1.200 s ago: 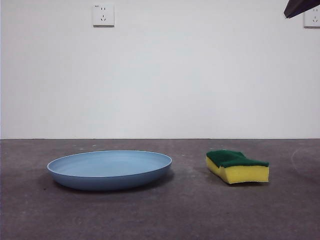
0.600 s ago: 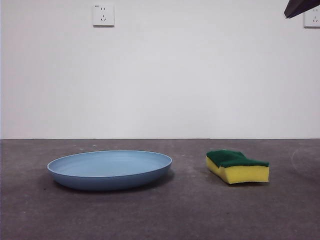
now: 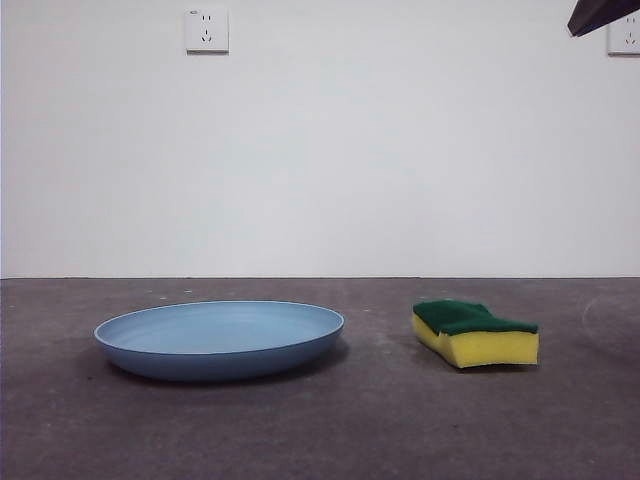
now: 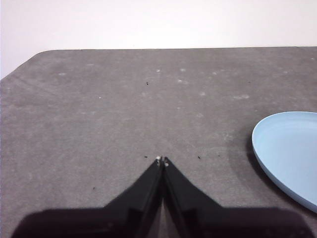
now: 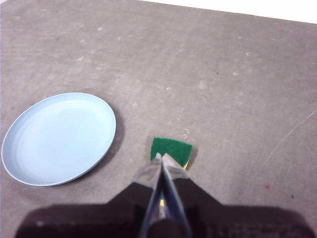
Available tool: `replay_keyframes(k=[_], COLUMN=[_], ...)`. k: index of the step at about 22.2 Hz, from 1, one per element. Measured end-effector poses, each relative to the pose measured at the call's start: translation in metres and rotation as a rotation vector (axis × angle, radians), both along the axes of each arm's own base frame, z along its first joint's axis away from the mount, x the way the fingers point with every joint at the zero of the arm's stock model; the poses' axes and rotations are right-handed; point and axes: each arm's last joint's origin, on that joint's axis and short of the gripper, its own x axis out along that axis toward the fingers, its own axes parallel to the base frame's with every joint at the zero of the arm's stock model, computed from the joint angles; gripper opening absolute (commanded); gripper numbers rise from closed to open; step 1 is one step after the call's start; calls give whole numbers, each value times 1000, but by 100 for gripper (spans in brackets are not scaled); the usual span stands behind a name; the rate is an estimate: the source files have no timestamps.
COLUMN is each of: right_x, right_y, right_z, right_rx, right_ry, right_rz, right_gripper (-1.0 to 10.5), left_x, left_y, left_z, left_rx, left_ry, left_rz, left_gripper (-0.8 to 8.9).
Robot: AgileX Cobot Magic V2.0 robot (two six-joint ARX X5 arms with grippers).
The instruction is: Pick up the plate,pick up the cloth,clean the plate with the cloth
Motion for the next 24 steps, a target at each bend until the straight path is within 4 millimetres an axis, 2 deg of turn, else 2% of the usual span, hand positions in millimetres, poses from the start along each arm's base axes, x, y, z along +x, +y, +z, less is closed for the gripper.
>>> replay_keyframes(k=[15,18,22,24], right_x=[0,-4,-9,-10], right_y=[-1,-12,-41,-54], right_z=[0,6,15,15], right_rx=[-7,-10,3,44], right_ry=[-6,-51,-128,-205], right_rz=[-16,-50,-210,-237], right_gripper=[1,1,1,1], left_x=[0,0,0,0], left_y=[0,0,0,0], left_z=[0,0,0,0], left_rx=[0,0,0,0], left_ry=[0,0,0,0], left_rz=[0,0,0,0], left_gripper=[-3,-3,-3,-3])
